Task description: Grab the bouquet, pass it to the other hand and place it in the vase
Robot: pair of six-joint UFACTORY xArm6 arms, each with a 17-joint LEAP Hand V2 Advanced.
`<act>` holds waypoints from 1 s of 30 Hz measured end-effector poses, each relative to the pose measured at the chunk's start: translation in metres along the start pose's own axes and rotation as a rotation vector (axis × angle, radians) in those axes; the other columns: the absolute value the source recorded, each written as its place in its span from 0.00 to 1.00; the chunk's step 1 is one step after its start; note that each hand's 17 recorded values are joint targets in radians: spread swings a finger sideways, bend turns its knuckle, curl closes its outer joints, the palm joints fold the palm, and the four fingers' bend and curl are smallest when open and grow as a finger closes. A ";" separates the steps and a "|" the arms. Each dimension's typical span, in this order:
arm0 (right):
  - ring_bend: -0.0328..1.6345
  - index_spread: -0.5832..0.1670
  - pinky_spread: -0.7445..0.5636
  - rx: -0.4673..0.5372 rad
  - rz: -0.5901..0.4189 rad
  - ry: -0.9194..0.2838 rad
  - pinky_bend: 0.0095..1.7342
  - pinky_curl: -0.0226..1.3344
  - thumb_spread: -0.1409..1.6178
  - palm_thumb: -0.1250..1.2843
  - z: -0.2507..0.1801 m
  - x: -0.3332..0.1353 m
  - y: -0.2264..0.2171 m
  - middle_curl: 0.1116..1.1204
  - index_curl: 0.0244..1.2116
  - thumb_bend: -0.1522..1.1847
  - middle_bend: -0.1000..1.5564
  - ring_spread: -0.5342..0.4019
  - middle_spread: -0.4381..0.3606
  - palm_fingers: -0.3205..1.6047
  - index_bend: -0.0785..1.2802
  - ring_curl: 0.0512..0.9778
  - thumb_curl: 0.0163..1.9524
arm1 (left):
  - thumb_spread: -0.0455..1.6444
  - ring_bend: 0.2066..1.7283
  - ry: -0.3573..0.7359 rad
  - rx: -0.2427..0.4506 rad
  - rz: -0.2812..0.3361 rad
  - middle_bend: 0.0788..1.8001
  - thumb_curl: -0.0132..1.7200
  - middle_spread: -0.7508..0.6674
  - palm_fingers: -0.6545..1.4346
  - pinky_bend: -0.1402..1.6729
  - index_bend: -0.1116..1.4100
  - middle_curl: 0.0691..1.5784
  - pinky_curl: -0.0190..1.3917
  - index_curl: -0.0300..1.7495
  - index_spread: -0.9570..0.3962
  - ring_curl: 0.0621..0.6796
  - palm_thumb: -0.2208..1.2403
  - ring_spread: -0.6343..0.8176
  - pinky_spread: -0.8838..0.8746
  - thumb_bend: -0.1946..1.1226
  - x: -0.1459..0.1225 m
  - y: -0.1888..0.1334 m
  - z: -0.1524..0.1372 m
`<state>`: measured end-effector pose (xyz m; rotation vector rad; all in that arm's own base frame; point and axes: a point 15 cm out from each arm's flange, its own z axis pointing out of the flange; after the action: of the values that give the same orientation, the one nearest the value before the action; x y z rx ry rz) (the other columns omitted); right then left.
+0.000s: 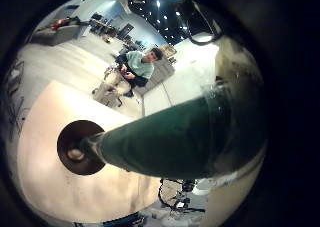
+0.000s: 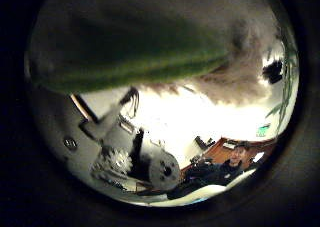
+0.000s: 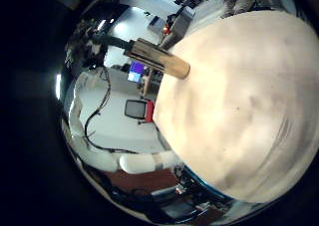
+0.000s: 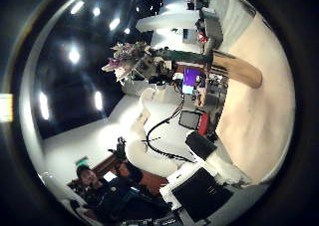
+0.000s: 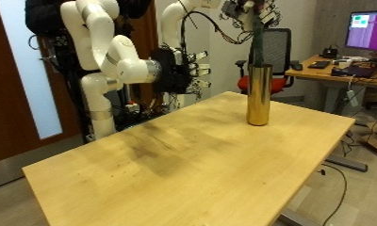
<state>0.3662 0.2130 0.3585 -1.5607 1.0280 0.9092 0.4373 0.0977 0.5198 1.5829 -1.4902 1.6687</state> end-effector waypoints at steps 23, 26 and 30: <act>0.21 0.32 0.83 -0.020 0.001 -0.012 0.23 0.25 0.63 0.64 0.007 -0.004 0.002 0.16 0.17 0.09 0.17 0.77 0.70 0.15 0.17 0.24 0.23 | 0.47 0.16 -0.235 0.062 -0.166 0.04 0.20 0.96 0.22 0.25 0.14 0.09 0.21 0.10 0.85 0.20 0.33 0.91 0.89 0.12 -0.117 0.041 -0.115; 0.21 0.32 0.83 -0.034 -0.003 -0.016 0.23 0.25 0.63 0.65 0.012 -0.006 0.004 0.16 0.17 0.10 0.17 0.77 0.70 0.15 0.17 0.24 0.23 | 0.47 0.15 -0.218 0.021 -0.182 0.04 0.20 0.96 0.23 0.24 0.14 0.07 0.22 0.08 0.84 0.20 0.32 0.91 0.88 0.12 -0.114 0.060 -0.115; 0.20 0.32 0.83 -0.036 -0.007 -0.020 0.22 0.25 0.63 0.65 0.013 -0.006 0.005 0.16 0.18 0.10 0.17 0.77 0.70 0.15 0.17 0.23 0.23 | 0.48 0.14 -0.218 0.003 -0.200 0.04 0.20 0.96 0.23 0.24 0.15 0.06 0.22 0.07 0.84 0.20 0.32 0.92 0.88 0.12 -0.109 0.082 -0.106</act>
<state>0.3590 0.2262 0.3602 -1.5815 0.9963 0.9409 0.3501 0.2002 0.4112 1.8970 -1.3756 1.4264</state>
